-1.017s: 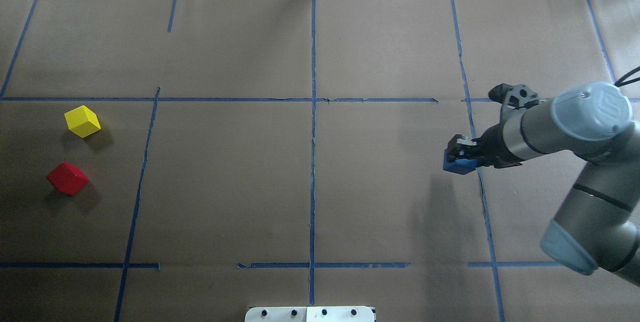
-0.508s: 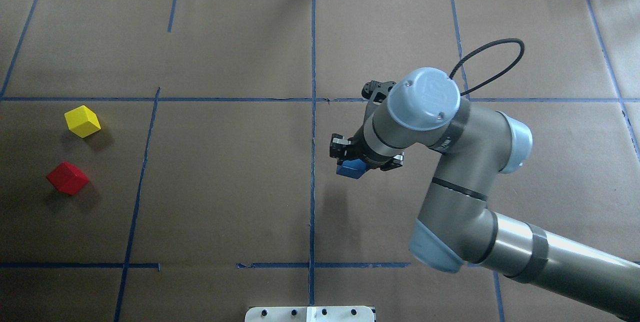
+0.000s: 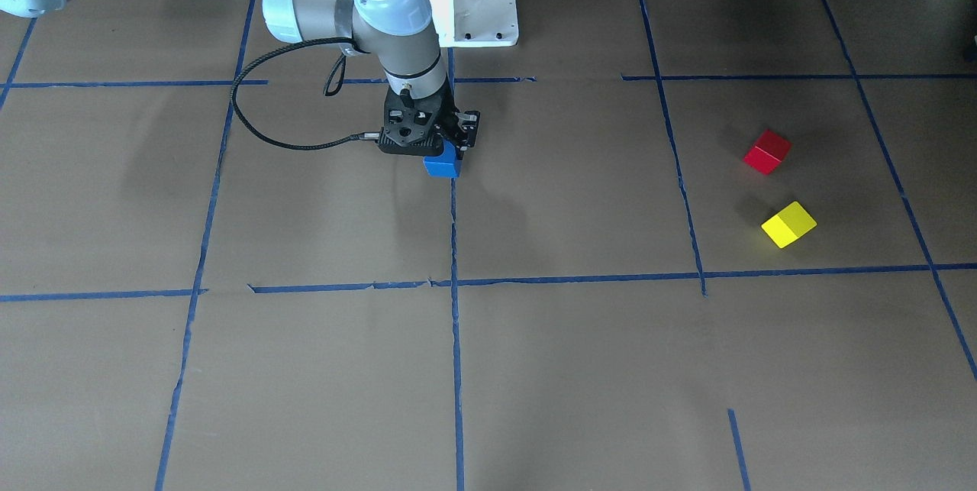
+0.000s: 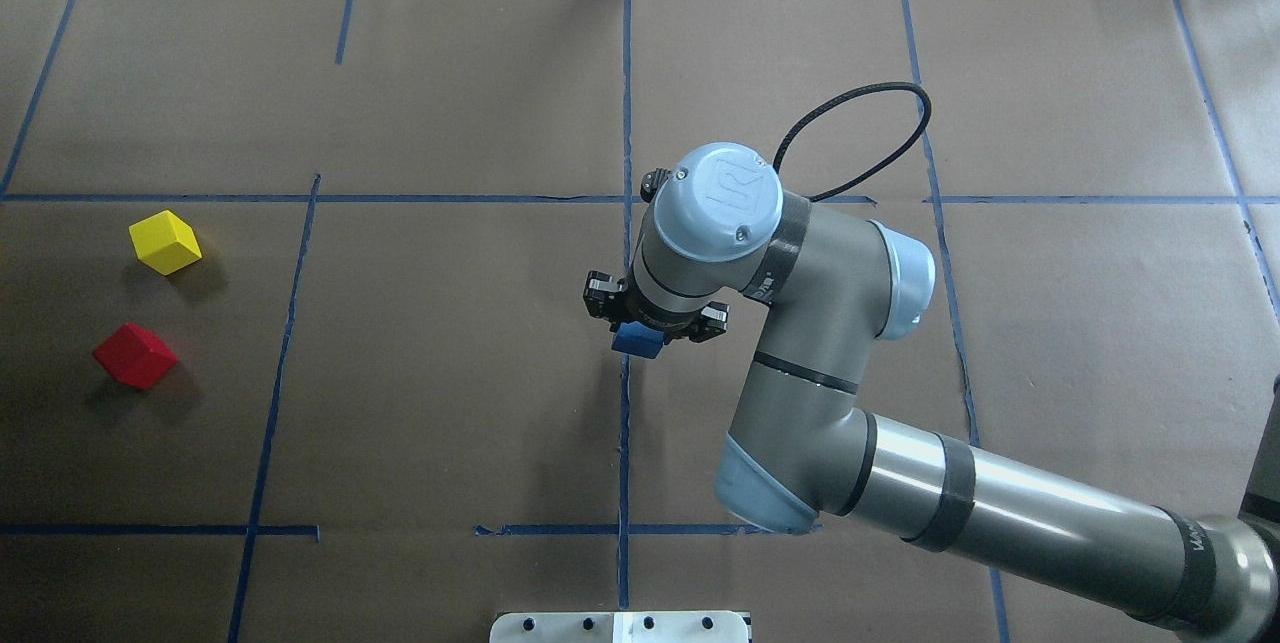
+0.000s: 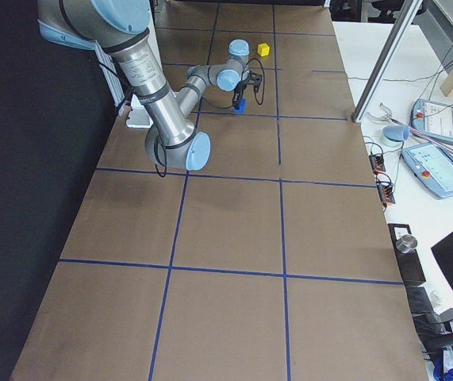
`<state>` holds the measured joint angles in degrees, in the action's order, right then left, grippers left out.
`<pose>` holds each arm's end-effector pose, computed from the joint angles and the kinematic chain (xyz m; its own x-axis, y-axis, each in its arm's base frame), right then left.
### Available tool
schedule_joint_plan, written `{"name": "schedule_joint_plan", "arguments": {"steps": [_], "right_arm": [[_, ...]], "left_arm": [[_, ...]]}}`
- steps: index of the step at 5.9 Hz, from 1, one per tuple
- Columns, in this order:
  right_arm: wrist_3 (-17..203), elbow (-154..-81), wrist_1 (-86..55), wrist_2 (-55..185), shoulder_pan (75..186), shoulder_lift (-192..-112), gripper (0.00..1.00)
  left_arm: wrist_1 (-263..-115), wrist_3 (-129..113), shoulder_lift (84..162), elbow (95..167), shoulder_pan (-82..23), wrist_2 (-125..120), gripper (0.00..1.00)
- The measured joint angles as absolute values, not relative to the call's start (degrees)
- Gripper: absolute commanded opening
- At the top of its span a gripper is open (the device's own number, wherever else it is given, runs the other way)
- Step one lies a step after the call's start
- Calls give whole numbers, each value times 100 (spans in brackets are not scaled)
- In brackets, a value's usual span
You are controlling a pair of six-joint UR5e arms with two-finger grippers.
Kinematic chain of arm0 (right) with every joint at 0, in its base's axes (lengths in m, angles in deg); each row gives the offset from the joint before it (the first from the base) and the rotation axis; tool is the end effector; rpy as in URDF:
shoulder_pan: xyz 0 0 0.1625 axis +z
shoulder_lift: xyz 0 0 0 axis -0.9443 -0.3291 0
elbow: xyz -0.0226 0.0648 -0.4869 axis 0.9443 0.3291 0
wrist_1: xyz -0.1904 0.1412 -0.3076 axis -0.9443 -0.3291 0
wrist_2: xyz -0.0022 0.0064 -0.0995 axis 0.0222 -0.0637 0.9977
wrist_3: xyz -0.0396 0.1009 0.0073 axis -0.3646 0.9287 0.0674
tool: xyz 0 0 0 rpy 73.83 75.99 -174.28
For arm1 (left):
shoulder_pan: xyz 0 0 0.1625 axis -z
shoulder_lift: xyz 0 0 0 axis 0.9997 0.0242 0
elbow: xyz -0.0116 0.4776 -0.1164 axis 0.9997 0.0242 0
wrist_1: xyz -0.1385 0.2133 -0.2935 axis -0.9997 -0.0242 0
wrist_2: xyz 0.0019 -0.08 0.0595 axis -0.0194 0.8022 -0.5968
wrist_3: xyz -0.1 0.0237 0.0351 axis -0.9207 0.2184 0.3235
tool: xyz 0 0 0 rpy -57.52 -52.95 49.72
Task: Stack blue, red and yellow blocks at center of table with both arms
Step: 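Carry the blue cube with the right gripper to the table center and set it down, then open and lift the right gripper while the left gripper reaches toward the red cube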
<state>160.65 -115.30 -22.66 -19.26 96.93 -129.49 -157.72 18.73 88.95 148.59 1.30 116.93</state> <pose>-0.6208 -0.4177 0.2671 0.6048 0.1906 0.7732 -0.1624 0.9800 -0.1147 -0.0488 -0.3369 0.6840 0.6188 0.1926 -0.7615 -0.1344 0.9811 0.1389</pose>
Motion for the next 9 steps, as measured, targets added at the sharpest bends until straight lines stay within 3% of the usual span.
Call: {"name": "schedule_joint_plan", "arguments": {"steps": [2, 3, 4, 7, 9], "right_arm": [[15963, -11250, -2127, -1778, 9639, -12858, 6], [15946, -11167, -2088, -1753, 9605, -12820, 48], [15932, -11119, -2077, -1717, 9559, -12799, 99], [15870, -11172, -2073, -1483, 9403, -12721, 100], [15832, -11836, -2073, -1517, 9498, -12925, 100]], "left_arm": [[-15820, 1869, 8893, 14870, 130, 11693, 100], [-15826, 1870, 8893, 14874, 130, 11693, 100], [-15827, 1870, 8893, 14877, 130, 11693, 100], [-15847, 1861, 8895, 14889, 113, 11696, 100], [-16144, 1557, 8933, 14881, 1, 11702, 100]]}}
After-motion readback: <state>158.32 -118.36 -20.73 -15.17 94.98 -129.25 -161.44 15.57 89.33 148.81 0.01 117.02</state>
